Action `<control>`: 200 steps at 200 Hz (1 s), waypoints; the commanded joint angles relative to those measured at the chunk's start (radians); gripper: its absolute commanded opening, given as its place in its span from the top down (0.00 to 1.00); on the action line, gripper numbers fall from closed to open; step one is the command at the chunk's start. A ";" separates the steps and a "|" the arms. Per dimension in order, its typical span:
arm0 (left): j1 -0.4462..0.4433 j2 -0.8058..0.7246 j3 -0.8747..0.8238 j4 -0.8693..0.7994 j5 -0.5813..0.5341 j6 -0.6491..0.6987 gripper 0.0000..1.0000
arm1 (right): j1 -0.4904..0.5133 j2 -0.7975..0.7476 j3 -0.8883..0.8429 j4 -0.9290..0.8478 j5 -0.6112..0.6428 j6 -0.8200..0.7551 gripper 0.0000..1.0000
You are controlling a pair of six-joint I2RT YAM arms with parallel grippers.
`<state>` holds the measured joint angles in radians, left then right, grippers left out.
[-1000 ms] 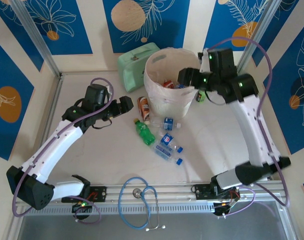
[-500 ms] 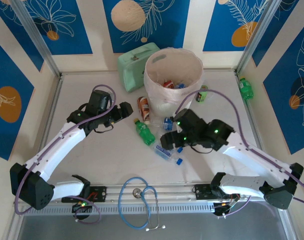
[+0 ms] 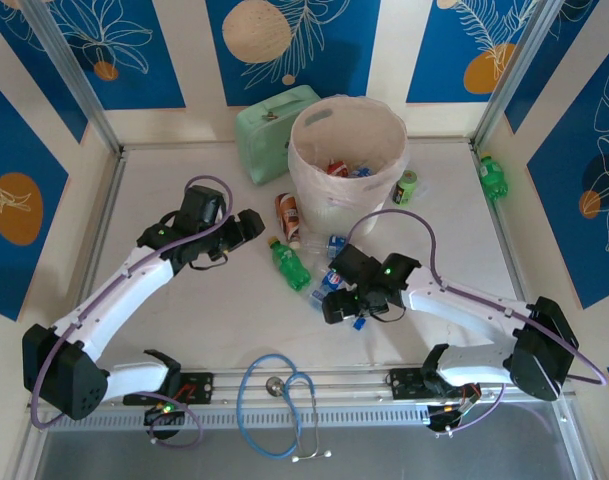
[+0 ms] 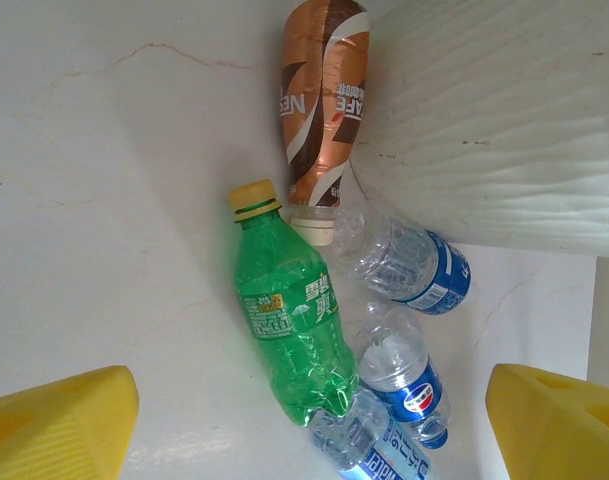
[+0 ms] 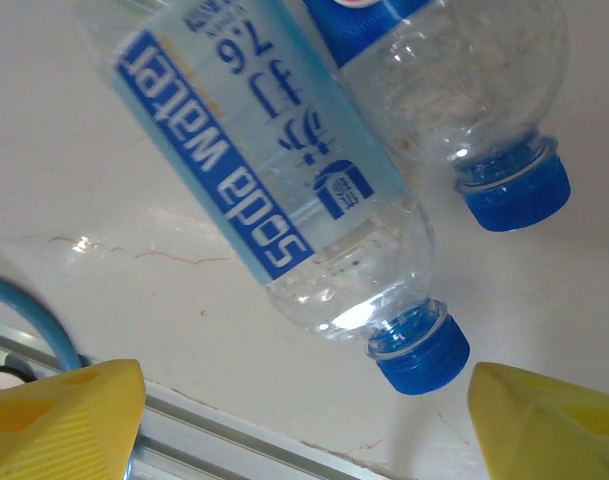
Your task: Put the plastic bottles in the bin
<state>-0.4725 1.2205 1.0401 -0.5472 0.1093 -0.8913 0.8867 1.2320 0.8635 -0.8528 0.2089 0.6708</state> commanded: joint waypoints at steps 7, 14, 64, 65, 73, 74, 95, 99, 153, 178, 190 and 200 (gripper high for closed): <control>-0.003 0.002 -0.019 0.040 -0.004 -0.021 0.11 | -0.029 0.013 -0.043 0.071 -0.072 0.029 0.13; -0.002 0.006 -0.020 0.042 -0.002 -0.023 0.12 | -0.029 0.020 -0.045 0.080 -0.074 0.025 0.12; -0.003 0.013 -0.037 0.059 0.013 -0.030 0.13 | -0.029 0.088 -0.014 0.111 -0.075 -0.024 0.11; -0.003 0.014 -0.037 0.059 0.013 -0.030 0.13 | -0.029 0.091 -0.012 0.111 -0.074 -0.025 0.11; -0.003 0.014 -0.041 0.062 0.013 -0.031 0.13 | -0.028 0.111 -0.004 0.109 -0.063 -0.033 0.11; -0.003 0.014 -0.041 0.062 0.013 -0.032 0.13 | -0.028 0.114 -0.002 0.108 -0.062 -0.034 0.11; -0.003 0.014 -0.047 0.067 0.016 -0.035 0.13 | -0.024 0.162 0.022 0.106 -0.045 -0.050 0.11; -0.002 0.014 -0.049 0.067 0.018 -0.037 0.13 | -0.020 0.170 0.025 0.106 -0.043 -0.053 0.11; -0.003 0.016 -0.057 0.074 0.022 -0.040 0.14 | 0.033 0.268 0.092 0.087 -0.007 -0.083 0.11; -0.003 0.013 -0.058 0.077 0.026 -0.040 0.14 | 0.056 0.303 0.133 0.078 -0.004 -0.117 0.12; -0.003 0.010 -0.058 0.072 0.021 -0.037 0.14 | 0.078 0.313 0.159 0.070 0.009 -0.133 0.12; -0.003 0.008 -0.058 0.068 0.018 -0.037 0.14 | 0.088 0.321 0.177 0.066 0.028 -0.140 0.12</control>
<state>-0.4725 1.2339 0.9890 -0.4862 0.1211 -0.9199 0.9432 1.5368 0.9840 -0.7559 0.2043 0.5755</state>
